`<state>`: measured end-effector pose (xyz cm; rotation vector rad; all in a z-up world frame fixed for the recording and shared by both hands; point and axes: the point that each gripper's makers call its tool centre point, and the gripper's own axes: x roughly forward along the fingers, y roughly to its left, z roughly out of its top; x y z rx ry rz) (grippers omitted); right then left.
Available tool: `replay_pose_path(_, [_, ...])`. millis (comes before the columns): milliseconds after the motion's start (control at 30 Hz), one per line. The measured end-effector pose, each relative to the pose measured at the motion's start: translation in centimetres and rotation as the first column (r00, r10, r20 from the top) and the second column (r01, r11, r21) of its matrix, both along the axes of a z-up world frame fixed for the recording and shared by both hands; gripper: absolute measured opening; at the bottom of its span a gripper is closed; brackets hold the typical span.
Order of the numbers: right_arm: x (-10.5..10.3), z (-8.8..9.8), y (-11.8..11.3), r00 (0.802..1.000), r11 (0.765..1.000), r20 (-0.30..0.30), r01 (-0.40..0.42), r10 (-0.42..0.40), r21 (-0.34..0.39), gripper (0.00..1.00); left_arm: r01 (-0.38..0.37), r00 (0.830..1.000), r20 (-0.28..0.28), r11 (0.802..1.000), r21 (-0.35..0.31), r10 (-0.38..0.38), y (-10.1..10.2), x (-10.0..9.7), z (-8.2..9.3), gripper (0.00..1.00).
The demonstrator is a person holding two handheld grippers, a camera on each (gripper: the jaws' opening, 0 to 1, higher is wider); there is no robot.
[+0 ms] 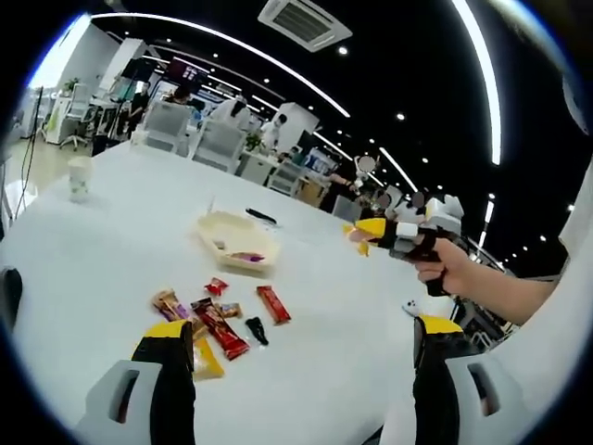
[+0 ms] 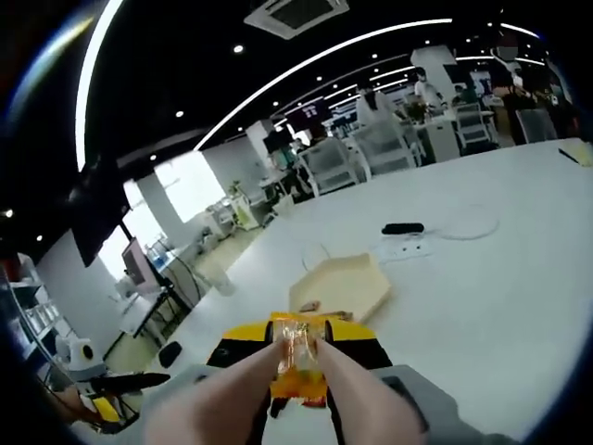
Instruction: Place the target food into the container with the food tongs after gripping and lifting it, then release it inside without dropping or visibly crushing the food.
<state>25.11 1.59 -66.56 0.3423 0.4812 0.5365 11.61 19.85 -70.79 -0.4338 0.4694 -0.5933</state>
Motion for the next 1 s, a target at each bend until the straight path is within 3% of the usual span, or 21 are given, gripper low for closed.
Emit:
replay_pose_path(500, [1.0,0.8,0.2,1.000,1.000,0.011,0.009,-0.009,-0.002,0.21,0.000,1.000,-0.010,1.000,-0.028,0.000,-0.2,-0.8,-0.3,0.99])
replay_pose_path(1000, [1.2,0.8,-0.2,1.000,1.000,-0.002,0.010,-0.010,-0.008,0.21,0.002,1.000,-0.014,0.999,-0.038,-0.002,-0.2,-0.2,-0.4,0.99])
